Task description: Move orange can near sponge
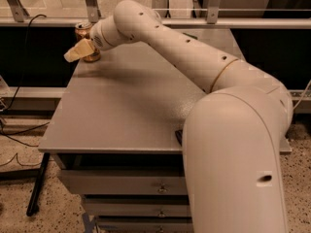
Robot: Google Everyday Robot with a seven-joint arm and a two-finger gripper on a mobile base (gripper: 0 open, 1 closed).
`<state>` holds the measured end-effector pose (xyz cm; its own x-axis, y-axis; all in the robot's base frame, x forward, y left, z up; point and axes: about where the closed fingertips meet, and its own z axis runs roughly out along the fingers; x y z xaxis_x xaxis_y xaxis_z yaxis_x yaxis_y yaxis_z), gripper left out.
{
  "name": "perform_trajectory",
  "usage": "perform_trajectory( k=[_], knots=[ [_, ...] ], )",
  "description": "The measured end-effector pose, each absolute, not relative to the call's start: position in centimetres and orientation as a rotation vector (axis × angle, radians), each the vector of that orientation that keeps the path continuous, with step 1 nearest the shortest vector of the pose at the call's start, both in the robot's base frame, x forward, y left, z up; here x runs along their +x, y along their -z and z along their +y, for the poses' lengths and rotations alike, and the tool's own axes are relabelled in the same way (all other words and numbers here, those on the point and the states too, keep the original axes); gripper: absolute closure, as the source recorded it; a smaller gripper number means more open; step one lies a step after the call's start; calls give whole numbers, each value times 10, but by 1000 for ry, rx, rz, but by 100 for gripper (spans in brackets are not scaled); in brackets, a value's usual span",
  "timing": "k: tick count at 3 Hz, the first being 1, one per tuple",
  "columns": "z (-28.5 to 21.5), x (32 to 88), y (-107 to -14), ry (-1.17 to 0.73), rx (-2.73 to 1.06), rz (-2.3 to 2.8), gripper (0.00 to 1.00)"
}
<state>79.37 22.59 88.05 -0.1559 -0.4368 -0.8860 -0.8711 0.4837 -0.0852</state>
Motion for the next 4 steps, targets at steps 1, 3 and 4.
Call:
perform_trajectory(
  k=[1,3,4],
  knots=[
    [208,816,-874,-552,-1054,1796,0],
    [183,831,-886,-583,-975,1786,42],
    [183,820,-898,-638,-971,1756,65]
  ],
)
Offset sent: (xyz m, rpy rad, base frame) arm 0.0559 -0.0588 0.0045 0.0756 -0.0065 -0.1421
